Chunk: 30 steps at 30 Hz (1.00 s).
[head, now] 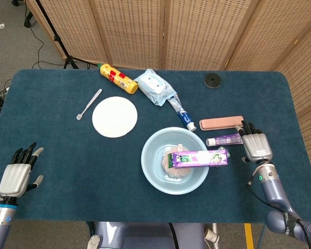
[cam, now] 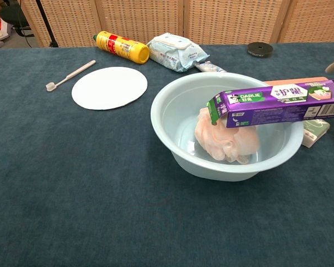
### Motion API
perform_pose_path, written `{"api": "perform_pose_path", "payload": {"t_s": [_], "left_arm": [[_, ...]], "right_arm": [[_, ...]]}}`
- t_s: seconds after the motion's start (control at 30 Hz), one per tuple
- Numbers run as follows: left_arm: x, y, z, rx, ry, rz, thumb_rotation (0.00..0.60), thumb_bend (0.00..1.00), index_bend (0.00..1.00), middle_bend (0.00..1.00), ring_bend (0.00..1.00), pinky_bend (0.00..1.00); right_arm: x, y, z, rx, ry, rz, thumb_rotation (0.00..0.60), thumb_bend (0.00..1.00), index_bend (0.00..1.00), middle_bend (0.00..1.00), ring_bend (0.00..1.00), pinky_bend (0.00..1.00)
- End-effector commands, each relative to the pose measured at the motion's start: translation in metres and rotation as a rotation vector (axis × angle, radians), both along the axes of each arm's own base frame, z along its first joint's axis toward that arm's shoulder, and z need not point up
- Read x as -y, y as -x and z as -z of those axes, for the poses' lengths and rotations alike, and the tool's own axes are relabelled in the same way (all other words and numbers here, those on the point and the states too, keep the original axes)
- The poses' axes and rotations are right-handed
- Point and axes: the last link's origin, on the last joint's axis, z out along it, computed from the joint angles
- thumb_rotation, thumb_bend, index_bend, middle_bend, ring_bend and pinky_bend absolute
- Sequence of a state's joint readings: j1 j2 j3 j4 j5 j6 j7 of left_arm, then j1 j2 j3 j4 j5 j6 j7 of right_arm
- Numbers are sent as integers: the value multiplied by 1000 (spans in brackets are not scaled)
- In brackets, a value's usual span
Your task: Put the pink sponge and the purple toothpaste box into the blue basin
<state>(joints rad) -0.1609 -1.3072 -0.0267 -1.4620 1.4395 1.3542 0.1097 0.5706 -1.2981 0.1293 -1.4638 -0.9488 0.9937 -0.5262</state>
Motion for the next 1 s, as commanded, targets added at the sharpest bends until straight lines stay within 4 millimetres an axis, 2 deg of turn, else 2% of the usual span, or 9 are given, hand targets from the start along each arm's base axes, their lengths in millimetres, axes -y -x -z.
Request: {"api": "perform_pose_path", "payload": {"t_s": [0.03,0.5,1.0], "left_arm": [[0,0,0,2,2,0,600,290,58,0,112,74],[-1,2,1,17,15,-10,600,291,58,0,113,75],[-1,2,4,17,29,-12,600,293,58,0,112,74]], "right_arm": [[4,-5,8,0,-15,-5,600,53,99,0,0,219],[18,-22,45,-18,-93,-29,600,53,99,0,0,219],[27,-18,60,-36,-124,-15,600,53,168,0,0,219]]}}
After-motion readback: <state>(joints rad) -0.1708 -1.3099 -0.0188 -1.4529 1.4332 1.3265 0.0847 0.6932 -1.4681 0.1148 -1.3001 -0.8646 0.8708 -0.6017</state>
